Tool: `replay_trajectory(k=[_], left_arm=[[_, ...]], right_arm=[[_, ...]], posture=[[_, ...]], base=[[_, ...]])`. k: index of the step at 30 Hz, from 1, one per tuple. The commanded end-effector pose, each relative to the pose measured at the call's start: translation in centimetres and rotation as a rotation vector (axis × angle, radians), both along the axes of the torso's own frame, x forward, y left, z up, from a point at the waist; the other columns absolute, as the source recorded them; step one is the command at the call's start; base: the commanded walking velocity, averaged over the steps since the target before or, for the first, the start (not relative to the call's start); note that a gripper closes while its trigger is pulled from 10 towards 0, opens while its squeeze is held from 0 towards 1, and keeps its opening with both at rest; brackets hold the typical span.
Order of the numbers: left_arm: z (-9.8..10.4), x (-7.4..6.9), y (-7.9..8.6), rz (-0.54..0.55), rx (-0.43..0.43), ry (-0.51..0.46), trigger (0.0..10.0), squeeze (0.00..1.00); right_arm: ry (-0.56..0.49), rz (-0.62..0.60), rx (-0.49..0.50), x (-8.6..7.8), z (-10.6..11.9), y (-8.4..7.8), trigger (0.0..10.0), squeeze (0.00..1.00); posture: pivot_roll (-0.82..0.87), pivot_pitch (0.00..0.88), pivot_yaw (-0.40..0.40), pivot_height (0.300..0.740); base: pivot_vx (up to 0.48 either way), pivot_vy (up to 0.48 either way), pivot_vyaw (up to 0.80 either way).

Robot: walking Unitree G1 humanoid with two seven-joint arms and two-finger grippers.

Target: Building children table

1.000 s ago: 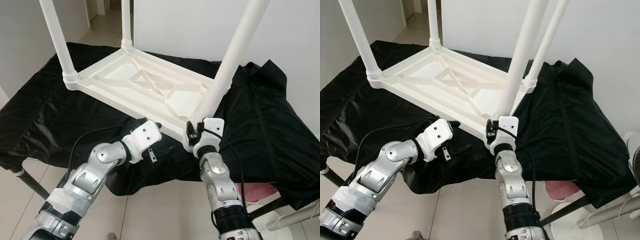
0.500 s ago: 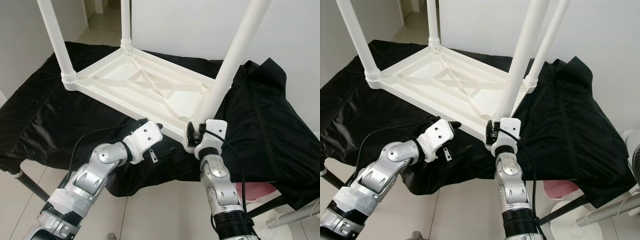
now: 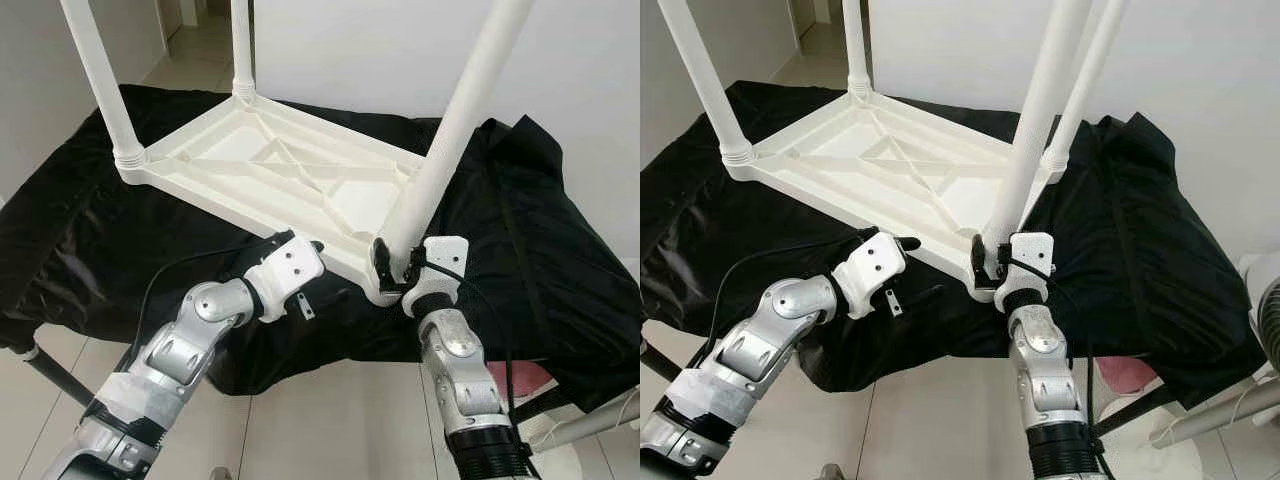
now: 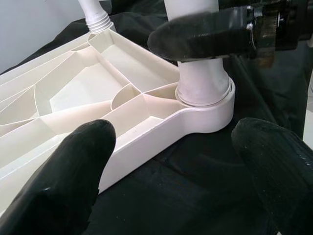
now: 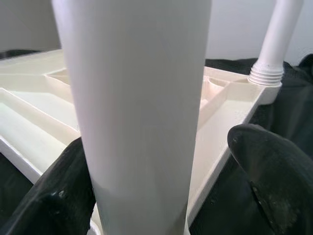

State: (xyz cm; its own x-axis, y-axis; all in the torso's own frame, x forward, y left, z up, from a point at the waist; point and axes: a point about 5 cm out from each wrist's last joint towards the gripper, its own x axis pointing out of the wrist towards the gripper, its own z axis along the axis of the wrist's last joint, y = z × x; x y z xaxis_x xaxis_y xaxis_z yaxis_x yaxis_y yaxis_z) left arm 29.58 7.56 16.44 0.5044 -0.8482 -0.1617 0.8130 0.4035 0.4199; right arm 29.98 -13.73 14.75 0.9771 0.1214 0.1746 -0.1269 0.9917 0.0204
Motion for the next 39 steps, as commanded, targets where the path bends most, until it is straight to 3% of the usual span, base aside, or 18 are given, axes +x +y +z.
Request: replay_trajectory(k=[1, 4, 13, 14, 17, 22, 23, 24, 25, 26, 39], left_arm=[[0.3, 0.1, 0.1, -0.039, 0.017, 0.000, 10.0, 0.00], [0.6, 0.1, 0.2, -0.037, -0.006, -0.001, 10.0, 0.00], [0.6, 0.1, 0.2, -0.037, -0.006, -0.001, 10.0, 0.00], [0.7, 0.1, 0.2, -0.038, -0.010, -0.001, 10.0, 0.00], [0.9, 0.0, 0.3, -0.031, -0.016, -0.006, 10.0, 0.00], [0.8, -0.1, 0.2, -0.032, -0.011, -0.007, 10.0, 0.00], [0.8, -0.1, 0.3, -0.031, -0.008, -0.008, 10.0, 0.00], [0.8, -0.1, 0.3, -0.031, -0.008, -0.008, 10.0, 0.00], [0.8, -0.1, 0.3, -0.031, -0.008, -0.008, 10.0, 0.00], [0.9, -0.1, 0.3, -0.029, -0.009, -0.009, 10.0, 0.00], [0.9, -0.1, 0.6, -0.017, -0.009, -0.010, 10.0, 0.00]], right_arm=[[-0.011, 0.084, 0.007, 0.1, 0.1, -0.4, 10.0, 0.00], [-0.015, 0.186, -0.010, 0.6, 0.4, -0.9, 10.0, 0.00], [-0.015, 0.186, -0.010, 0.6, 0.4, -0.9, 10.0, 0.00], [-0.013, 0.229, -0.021, 0.9, 0.5, -1.0, 10.0, 0.00], [0.049, 0.537, -0.149, 2.6, -0.1, 0.0, 10.0, 0.00], [0.088, 0.619, -0.189, 3.2, -0.6, 0.1, 10.0, 0.00], [0.096, 0.645, -0.193, 3.4, -0.7, 0.0, 8.5, 0.00], [0.097, 0.650, -0.193, 3.5, -0.7, 0.0, 1.3, 0.00], [0.097, 0.650, -0.193, 3.5, -0.7, 0.0, 1.3, 0.00], [0.101, 0.656, -0.192, 3.6, -0.7, -0.1, 0.0, 0.00], [0.118, 0.688, -0.193, 4.4, -1.1, -1.0, 0.0, 0.00]], posture=[[0.01, 0.039, -0.057, 0.740], [0.01, 0.038, -0.053, 0.740], [0.01, 0.038, -0.053, 0.740], [0.01, 0.040, -0.054, 0.740], [0.04, 0.040, -0.063, 0.740], [0.04, 0.039, -0.069, 0.740], [0.04, 0.039, -0.069, 0.740], [0.04, 0.039, -0.069, 0.740], [0.04, 0.039, -0.069, 0.740], [0.05, 0.038, -0.073, 0.740], [0.06, 0.039, -0.083, 0.740]], base=[[0.000, 0.000, 0.00], [0.000, 0.000, 0.00], [0.000, 0.000, 0.00], [0.000, 0.000, 0.00], [0.000, 0.000, 0.00], [0.000, 0.000, 0.00], [0.000, 0.000, 0.00], [0.000, 0.000, 0.00], [0.000, 0.000, 0.00], [0.000, 0.000, 0.00], [0.000, 0.000, 0.00]])
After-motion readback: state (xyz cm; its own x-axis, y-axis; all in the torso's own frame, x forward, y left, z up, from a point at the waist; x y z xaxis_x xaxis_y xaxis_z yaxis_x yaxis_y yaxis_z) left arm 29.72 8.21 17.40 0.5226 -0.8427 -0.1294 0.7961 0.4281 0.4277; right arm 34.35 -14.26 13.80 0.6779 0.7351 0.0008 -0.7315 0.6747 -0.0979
